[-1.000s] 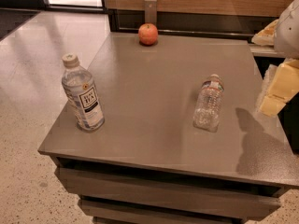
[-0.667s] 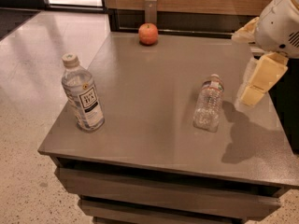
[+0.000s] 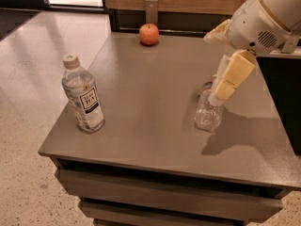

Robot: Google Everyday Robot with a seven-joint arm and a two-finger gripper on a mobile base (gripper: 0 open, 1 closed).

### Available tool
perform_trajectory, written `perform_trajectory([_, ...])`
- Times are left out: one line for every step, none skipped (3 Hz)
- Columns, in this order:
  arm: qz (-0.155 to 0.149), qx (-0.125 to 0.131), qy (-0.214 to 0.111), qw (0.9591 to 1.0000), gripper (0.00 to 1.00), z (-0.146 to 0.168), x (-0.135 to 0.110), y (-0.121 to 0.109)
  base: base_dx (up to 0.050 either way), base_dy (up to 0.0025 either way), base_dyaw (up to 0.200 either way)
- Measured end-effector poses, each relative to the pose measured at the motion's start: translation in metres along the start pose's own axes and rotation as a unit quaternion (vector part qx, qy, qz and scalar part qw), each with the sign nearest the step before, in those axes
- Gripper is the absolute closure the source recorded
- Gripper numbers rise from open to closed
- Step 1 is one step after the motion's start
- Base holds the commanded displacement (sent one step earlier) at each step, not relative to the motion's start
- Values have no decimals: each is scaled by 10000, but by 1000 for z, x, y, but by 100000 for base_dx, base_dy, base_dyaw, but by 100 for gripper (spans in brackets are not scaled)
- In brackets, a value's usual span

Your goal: Pick blue plastic bottle

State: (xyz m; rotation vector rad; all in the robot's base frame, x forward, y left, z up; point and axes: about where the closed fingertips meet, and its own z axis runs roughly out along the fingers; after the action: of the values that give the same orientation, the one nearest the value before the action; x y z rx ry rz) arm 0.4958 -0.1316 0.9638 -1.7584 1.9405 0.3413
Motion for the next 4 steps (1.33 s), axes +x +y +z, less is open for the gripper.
perform_trajectory([-197, -134, -323, 9992, 0, 17, -23, -5, 0, 0, 0])
perform_trajectory([-573, -339, -671, 9955, 0, 48, -59, -8, 0, 0, 0])
perform_trajectory([-809, -584, -1009, 9899, 0, 78, -87, -2, 0, 0, 0])
perform_trajectory([-925, -810, -1304, 9838, 0, 111, -112, 5, 0, 0, 0])
